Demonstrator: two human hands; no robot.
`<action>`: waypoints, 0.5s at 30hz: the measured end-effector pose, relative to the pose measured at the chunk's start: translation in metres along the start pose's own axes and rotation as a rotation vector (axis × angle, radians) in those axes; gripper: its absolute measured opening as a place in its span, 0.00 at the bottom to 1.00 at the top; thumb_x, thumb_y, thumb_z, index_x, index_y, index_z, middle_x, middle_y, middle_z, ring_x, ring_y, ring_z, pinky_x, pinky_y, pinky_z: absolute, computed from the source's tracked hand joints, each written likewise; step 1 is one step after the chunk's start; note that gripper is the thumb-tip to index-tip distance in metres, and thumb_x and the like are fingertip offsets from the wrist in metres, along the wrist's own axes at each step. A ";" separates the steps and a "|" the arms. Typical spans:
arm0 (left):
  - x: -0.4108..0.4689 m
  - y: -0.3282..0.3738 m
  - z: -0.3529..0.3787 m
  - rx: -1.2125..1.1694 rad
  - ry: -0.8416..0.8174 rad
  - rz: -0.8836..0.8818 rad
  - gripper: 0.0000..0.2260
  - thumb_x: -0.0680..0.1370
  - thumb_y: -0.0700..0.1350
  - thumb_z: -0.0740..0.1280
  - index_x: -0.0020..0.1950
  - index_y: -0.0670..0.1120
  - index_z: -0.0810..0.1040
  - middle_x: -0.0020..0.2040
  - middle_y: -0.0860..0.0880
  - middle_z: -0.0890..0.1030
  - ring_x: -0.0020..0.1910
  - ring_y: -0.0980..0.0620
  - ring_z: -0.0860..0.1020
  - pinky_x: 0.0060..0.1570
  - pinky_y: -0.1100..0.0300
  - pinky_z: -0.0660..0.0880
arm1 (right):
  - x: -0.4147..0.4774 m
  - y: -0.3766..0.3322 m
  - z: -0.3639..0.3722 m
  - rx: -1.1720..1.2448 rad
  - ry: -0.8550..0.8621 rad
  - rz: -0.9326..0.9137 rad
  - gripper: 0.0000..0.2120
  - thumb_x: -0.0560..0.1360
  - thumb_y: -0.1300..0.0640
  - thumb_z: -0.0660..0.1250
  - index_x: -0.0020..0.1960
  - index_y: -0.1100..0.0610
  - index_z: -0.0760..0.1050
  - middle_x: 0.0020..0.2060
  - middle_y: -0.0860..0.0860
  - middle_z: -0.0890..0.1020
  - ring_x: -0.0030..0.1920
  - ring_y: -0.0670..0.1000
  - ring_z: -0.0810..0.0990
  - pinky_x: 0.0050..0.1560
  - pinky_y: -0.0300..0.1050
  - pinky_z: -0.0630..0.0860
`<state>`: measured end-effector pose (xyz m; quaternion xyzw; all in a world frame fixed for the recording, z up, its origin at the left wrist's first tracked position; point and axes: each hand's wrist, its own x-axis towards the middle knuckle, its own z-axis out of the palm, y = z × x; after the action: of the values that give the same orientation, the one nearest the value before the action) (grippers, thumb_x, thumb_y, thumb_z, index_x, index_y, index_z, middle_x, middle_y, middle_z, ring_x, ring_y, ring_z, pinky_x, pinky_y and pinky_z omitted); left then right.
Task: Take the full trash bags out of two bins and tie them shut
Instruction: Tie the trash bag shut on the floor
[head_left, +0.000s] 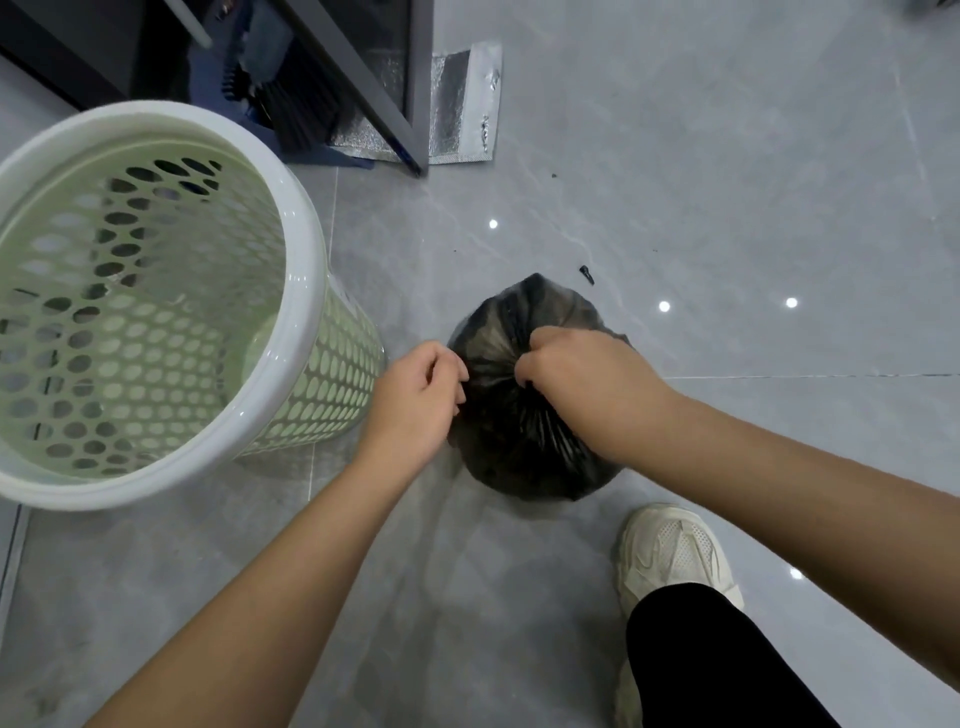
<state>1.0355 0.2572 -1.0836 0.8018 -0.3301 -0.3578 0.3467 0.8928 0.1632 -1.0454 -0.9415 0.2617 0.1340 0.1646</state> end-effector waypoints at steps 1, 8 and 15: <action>0.003 0.003 0.000 -0.051 -0.023 -0.034 0.13 0.78 0.40 0.58 0.36 0.47 0.75 0.29 0.52 0.76 0.28 0.54 0.74 0.30 0.58 0.71 | -0.005 -0.001 0.001 -0.041 0.046 -0.061 0.13 0.72 0.69 0.63 0.53 0.57 0.77 0.43 0.52 0.71 0.43 0.56 0.77 0.35 0.46 0.67; 0.024 0.028 0.002 -0.249 -0.156 -0.005 0.10 0.79 0.35 0.60 0.42 0.46 0.77 0.35 0.48 0.80 0.29 0.56 0.77 0.30 0.62 0.74 | -0.017 0.038 0.033 -0.111 0.323 -0.361 0.17 0.75 0.66 0.51 0.44 0.61 0.79 0.40 0.55 0.78 0.40 0.56 0.77 0.60 0.52 0.72; 0.061 0.058 0.009 0.056 -0.599 0.184 0.15 0.79 0.35 0.59 0.60 0.51 0.76 0.57 0.53 0.81 0.60 0.58 0.76 0.63 0.61 0.69 | -0.014 0.053 0.040 -0.124 0.371 -0.496 0.15 0.78 0.66 0.55 0.48 0.62 0.81 0.43 0.56 0.81 0.45 0.57 0.81 0.73 0.54 0.60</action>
<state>1.0440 0.1750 -1.0630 0.6366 -0.4986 -0.5359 0.2428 0.8461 0.1421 -1.0899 -0.9933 0.0409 -0.0687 0.0840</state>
